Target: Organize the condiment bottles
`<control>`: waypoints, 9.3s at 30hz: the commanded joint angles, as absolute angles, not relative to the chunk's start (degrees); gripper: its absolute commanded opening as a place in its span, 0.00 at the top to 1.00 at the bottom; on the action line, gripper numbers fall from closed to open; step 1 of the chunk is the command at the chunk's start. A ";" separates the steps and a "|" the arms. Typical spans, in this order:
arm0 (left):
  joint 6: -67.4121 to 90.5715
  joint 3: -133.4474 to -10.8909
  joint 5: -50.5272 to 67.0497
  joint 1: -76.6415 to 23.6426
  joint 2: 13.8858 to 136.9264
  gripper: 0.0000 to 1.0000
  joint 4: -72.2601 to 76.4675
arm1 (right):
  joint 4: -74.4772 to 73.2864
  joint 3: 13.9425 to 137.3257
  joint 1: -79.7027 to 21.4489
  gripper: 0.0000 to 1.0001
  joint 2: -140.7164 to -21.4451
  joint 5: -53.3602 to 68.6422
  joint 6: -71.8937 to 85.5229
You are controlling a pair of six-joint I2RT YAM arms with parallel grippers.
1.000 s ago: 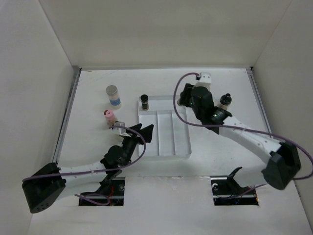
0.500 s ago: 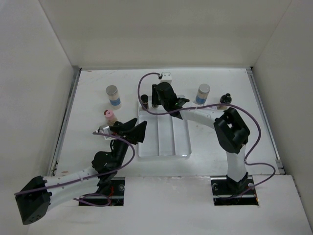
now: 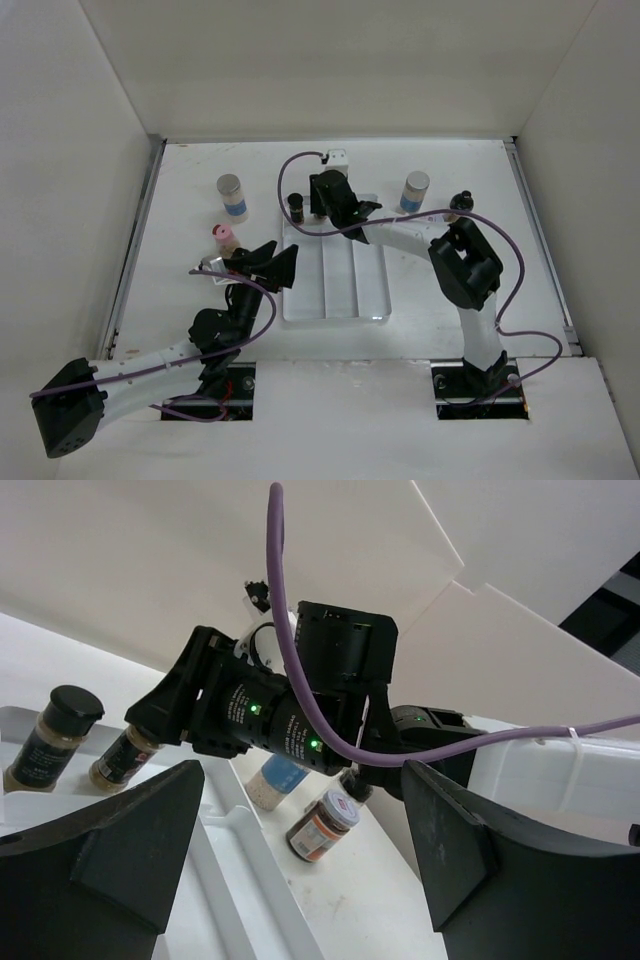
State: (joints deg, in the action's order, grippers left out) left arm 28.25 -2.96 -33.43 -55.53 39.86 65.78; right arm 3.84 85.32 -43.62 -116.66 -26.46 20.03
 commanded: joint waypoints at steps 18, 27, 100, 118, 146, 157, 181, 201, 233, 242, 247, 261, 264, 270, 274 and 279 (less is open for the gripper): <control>27.42 0.79 -33.49 -55.68 40.07 0.18 68.47 | 8.52 81.22 -45.31 0.22 -106.72 -27.77 20.92; 27.42 -0.44 -31.29 -56.20 43.85 0.17 68.99 | 9.93 66.47 -42.59 0.17 -90.73 -29.79 20.92; 25.05 -2.64 -29.62 -57.96 49.13 0.17 70.66 | 11.51 79.54 -38.89 0.34 -112.41 -29.53 19.95; 24.87 -5.18 -32.51 -56.38 45.36 0.18 64.26 | 11.60 69.62 -37.92 0.12 -98.11 -29.18 23.20; 30.22 -45.52 -38.17 -26.17 52.98 0.38 -10.01 | 24.52 34.19 -42.85 0.32 -65.74 -27.60 22.68; 31.55 -47.11 -30.84 -15.25 68.72 0.41 -8.27 | 24.17 33.40 -42.14 0.24 -64.95 -28.30 22.41; 31.73 -42.98 -39.46 -16.04 73.30 0.38 -5.01 | 23.91 33.84 -42.14 0.20 -65.21 -28.39 22.06; 32.17 -40.87 -38.41 -14.98 75.51 0.71 -0.27 | 23.99 33.49 -42.14 0.15 -64.69 -28.39 21.97; 21.80 -91.39 -27.16 -48.21 105.18 0.74 8.09 | 24.78 25.14 -31.33 0.45 -53.00 -36.21 30.06; 21.09 -91.32 -26.46 -45.92 112.50 0.74 8.61 | 25.22 24.35 -31.07 0.26 -50.63 -36.12 30.06; 20.92 -90.00 -25.84 -45.22 113.73 0.74 8.53 | 25.93 24.17 -31.15 0.24 -50.89 -36.04 30.06; 19.51 -88.95 -26.45 -44.78 117.07 0.74 6.42 | 26.37 24.35 -31.42 0.23 -52.29 -35.60 30.06; 19.16 -89.12 -26.63 -44.78 118.21 0.74 6.06 | 26.45 24.35 -31.42 0.22 -52.21 -35.60 30.06; 19.16 -89.47 -26.46 -44.69 120.76 0.71 5.89 | 26.54 24.17 -31.24 0.18 -51.94 -35.60 29.97; 19.42 -90.09 -26.19 -44.69 121.90 0.65 5.62 | 26.80 23.56 -31.07 0.11 -50.89 -36.03 30.06; 19.51 -89.48 -26.54 -45.31 121.38 0.44 6.50 | 27.07 23.20 -30.98 0.10 -49.83 -36.39 30.06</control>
State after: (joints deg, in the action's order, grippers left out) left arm 19.88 -88.97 -26.11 -45.04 121.43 6.52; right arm 23.62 23.42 -31.44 -50.98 -35.81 29.69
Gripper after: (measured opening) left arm 0.535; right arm 0.897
